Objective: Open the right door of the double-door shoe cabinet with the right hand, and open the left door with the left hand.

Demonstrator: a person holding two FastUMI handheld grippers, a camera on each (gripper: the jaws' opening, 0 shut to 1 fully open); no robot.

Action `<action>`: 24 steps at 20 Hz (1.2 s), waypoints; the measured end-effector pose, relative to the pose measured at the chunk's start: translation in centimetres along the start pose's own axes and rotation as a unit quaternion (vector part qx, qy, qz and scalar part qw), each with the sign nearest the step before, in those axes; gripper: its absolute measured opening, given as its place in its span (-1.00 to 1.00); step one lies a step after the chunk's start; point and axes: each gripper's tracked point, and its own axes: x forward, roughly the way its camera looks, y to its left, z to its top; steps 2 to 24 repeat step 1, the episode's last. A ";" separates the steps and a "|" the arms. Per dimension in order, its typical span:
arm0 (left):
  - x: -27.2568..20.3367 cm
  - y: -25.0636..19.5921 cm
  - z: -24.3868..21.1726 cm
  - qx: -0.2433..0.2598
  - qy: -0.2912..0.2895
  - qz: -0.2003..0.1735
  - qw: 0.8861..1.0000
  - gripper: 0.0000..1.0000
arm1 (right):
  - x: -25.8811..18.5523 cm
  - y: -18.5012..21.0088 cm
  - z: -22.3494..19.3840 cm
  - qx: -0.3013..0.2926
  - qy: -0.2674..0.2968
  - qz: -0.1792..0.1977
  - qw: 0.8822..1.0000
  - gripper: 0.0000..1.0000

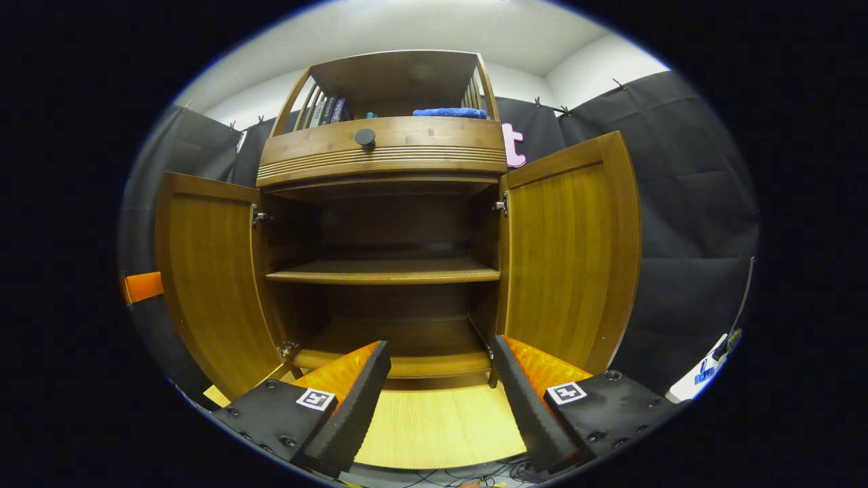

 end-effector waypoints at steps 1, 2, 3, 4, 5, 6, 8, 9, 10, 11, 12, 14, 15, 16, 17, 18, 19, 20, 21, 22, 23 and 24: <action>0.0 0.0 0.1 -0.001 -0.002 0.002 1.000 0.84 | 0.0 -0.1 0.1 0.000 0.000 -0.001 1.000 0.82; 0.0 0.0 0.1 -0.001 -0.002 0.002 1.000 0.84 | 0.0 -0.1 0.1 0.000 0.000 -0.001 1.000 0.82; 0.0 0.0 0.1 -0.001 -0.002 0.002 1.000 0.84 | 0.0 -0.1 0.1 0.000 0.000 -0.001 1.000 0.82; 0.0 0.0 0.1 -0.001 -0.002 0.002 1.000 0.84 | 0.0 -0.1 0.1 0.000 0.000 -0.001 1.000 0.82; 0.0 0.0 0.1 -0.001 -0.002 0.002 1.000 0.84 | 0.0 -0.1 0.1 0.000 0.000 -0.001 1.000 0.82; 0.0 0.0 0.1 -0.001 -0.002 0.002 1.000 0.84 | 0.0 -0.1 0.1 0.000 0.000 -0.001 1.000 0.82; 0.0 0.0 0.1 -0.001 -0.002 0.002 1.000 0.84 | 0.0 -0.1 0.1 0.000 0.000 -0.001 1.000 0.82; 0.0 0.0 0.1 -0.001 -0.002 0.002 1.000 0.84 | 0.0 -0.1 0.1 0.000 0.000 -0.001 1.000 0.82; 0.0 0.0 0.1 -0.001 -0.002 0.002 1.000 0.84 | 0.0 -0.1 0.1 0.000 0.000 -0.001 1.000 0.82; 0.0 0.0 0.1 -0.001 -0.002 0.002 1.000 0.84 | 0.0 -0.1 0.1 0.000 0.000 -0.001 1.000 0.82; 0.0 0.0 0.1 -0.001 -0.002 0.002 1.000 0.84 | 0.0 -0.1 0.1 0.000 0.000 -0.001 1.000 0.82; 0.0 0.0 0.1 -0.001 -0.002 0.002 1.000 0.84 | 0.0 -0.1 0.1 0.000 0.000 -0.001 1.000 0.82; 0.0 0.0 0.1 -0.001 -0.002 0.002 1.000 0.84 | 0.0 -0.1 0.1 0.000 0.000 -0.001 1.000 0.82; 0.0 0.0 0.1 -0.001 -0.002 0.002 1.000 0.84 | 0.0 -0.1 0.1 0.000 0.000 -0.001 1.000 0.82; 0.0 0.0 0.1 -0.001 -0.002 0.002 1.000 0.84 | 0.0 -0.1 0.1 0.000 0.000 -0.001 1.000 0.82; 0.0 0.0 0.1 -0.001 -0.002 0.002 1.000 0.84 | 0.0 -0.1 0.1 0.000 0.000 -0.001 1.000 0.82; 0.0 0.0 0.1 -0.001 -0.002 0.002 1.000 0.84 | 0.0 -0.1 0.1 0.000 0.000 -0.001 1.000 0.82; 0.0 0.0 0.1 -0.001 -0.002 0.002 1.000 0.84 | 0.0 -0.1 0.1 0.000 0.000 -0.001 1.000 0.82; 0.0 0.0 0.1 -0.001 -0.002 0.002 1.000 0.84 | 0.0 -0.1 0.1 0.000 0.000 -0.001 1.000 0.82; 0.0 0.0 0.1 -0.001 -0.002 0.002 1.000 0.84 | 0.0 -0.1 0.1 0.000 0.000 -0.001 1.000 0.82; 0.0 0.0 0.1 -0.001 -0.002 0.002 1.000 0.84 | 0.0 -0.1 0.1 0.000 0.000 -0.001 1.000 0.82; 0.0 0.0 0.1 -0.001 -0.002 0.002 1.000 0.84 | 0.0 -0.1 0.1 0.000 0.000 -0.001 1.000 0.82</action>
